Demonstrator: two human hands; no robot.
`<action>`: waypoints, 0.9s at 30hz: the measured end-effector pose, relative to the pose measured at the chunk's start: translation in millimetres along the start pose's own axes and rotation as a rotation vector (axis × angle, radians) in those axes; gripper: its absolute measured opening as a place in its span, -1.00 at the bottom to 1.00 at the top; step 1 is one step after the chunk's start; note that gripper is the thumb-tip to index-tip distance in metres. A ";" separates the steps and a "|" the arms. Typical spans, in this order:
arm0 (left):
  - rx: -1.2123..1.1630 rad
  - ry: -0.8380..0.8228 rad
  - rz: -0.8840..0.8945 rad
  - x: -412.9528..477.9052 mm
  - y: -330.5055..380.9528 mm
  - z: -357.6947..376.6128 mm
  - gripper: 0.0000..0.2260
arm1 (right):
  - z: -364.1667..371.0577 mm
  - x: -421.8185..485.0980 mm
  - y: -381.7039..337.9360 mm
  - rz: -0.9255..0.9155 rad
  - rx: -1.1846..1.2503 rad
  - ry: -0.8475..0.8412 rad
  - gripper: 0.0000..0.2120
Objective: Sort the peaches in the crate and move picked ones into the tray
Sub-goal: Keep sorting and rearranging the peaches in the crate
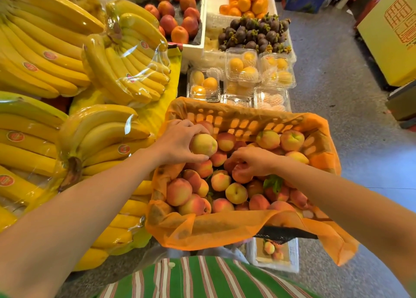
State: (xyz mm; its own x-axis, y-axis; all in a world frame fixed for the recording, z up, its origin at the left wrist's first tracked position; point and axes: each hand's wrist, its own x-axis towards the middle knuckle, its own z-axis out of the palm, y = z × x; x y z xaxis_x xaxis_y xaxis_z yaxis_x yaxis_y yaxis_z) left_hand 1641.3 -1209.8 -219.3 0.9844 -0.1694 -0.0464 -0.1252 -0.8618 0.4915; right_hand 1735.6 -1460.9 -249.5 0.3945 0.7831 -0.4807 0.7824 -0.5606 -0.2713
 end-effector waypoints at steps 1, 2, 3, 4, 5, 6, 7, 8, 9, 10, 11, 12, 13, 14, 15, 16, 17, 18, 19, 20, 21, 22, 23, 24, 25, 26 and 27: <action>-0.013 0.009 0.010 0.6 1.9 -0.8 -0.36 | -4.4 0.0 -1.2 0.042 0.179 0.098 -0.57; -0.049 0.025 0.016 1.4 3.5 -1.0 -0.38 | -11.3 -0.1 -3.5 0.101 0.373 0.188 -0.59; -0.110 0.044 0.013 1.3 5.1 -1.1 -0.39 | -19.0 -0.7 -6.5 0.162 0.575 0.242 -0.60; -0.190 0.060 -0.006 0.7 6.5 -1.6 -0.41 | -26.5 -0.7 -10.4 0.207 0.773 0.250 -0.61; -0.269 0.077 -0.035 0.1 7.1 -2.7 -0.42 | -32.8 -0.1 -13.6 0.227 0.936 0.230 -0.63; -0.343 0.102 -0.064 -0.3 6.9 -4.6 -0.42 | -38.8 0.4 -17.6 0.222 1.032 0.216 -0.64; -0.415 0.139 -0.090 -0.4 6.0 -7.0 -0.43 | -42.7 2.4 -21.0 0.206 1.064 0.213 -0.64; -0.486 0.189 -0.114 -0.8 5.2 -10.8 -0.44 | -45.8 4.9 -25.2 0.192 1.051 0.218 -0.65; -0.552 0.248 -0.141 -1.0 3.9 -15.1 -0.45 | -48.0 8.9 -28.7 0.187 1.008 0.227 -0.65; -0.608 0.308 -0.170 -1.2 2.7 -19.7 -0.46 | -48.7 14.5 -31.7 0.190 0.955 0.230 -0.62; -0.647 0.362 -0.202 -1.6 1.2 -23.7 -0.47 | -48.5 21.0 -34.4 0.203 0.909 0.225 -0.56; -0.662 0.404 -0.232 -1.8 -1.1 -26.5 -0.47 | -47.7 28.4 -37.6 0.234 0.876 0.216 -0.48; -0.655 0.434 -0.257 -2.2 -3.8 -28.2 -0.46 | -46.4 36.2 -41.1 0.287 0.852 0.217 -0.40; -0.634 0.449 -0.275 -2.4 -7.2 -28.9 -0.44 | -45.2 44.0 -45.2 0.356 0.843 0.229 -0.34; -0.613 0.453 -0.287 -2.9 -11.1 -28.9 -0.43 | -42.7 51.9 -49.7 0.426 0.861 0.245 -0.31; -0.594 0.448 -0.294 -3.4 -15.3 -28.4 -0.42 | -40.2 59.2 -55.4 0.485 0.896 0.264 -0.28; -0.582 0.440 -0.295 -4.0 -19.7 -27.9 -0.42 | -37.5 65.9 -61.6 0.531 0.943 0.290 -0.26; -0.577 0.432 -0.293 -5.0 -23.4 -27.5 -0.42 | -34.8 72.1 -67.7 0.571 0.986 0.326 -0.25; -0.577 0.426 -0.292 -5.8 -27.4 -26.7 -0.42 | -31.6 78.3 -71.7 0.613 1.017 0.375 -0.24; -0.581 0.421 -0.293 -6.5 -30.4 -26.3 -0.41 | -28.6 83.0 -74.8 0.650 1.031 0.428 -0.24; -0.586 0.416 -0.297 -6.9 -32.8 -26.0 -0.41 | -26.2 85.7 -77.0 0.677 1.028 0.474 -0.26; -0.593 0.412 -0.298 -6.9 -34.1 -26.4 -0.42 | -24.5 87.6 -78.1 0.698 1.005 0.515 -0.28; -0.603 0.406 -0.297 -6.1 -35.2 -26.9 -0.43 | -22.3 89.5 -77.5 0.714 0.980 0.545 -0.29; -0.614 0.398 -0.292 -5.1 -35.6 -28.1 -0.45 | -21.2 89.2 -77.3 0.721 0.967 0.563 -0.29; -0.625 0.391 -0.284 -3.7 -36.0 -29.1 -0.47 | -18.7 89.4 -75.1 0.721 0.973 0.571 -0.29; -0.634 0.383 -0.275 -2.3 -35.8 -29.9 -0.49 | -17.3 88.3 -72.1 0.718 0.996 0.575 -0.26; -0.641 0.377 -0.266 -0.6 -35.4 -30.4 -0.50 | -17.6 85.9 -69.5 0.709 1.036 0.562 -0.22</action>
State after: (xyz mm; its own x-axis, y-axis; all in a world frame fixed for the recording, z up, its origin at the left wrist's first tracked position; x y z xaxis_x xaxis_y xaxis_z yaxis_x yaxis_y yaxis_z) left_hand 1648.9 -1164.6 -210.2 0.9610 0.2763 0.0087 0.1032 -0.3878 0.9159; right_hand 1723.7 -1349.9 -257.2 0.8889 0.1112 -0.4444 -0.2826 -0.6304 -0.7230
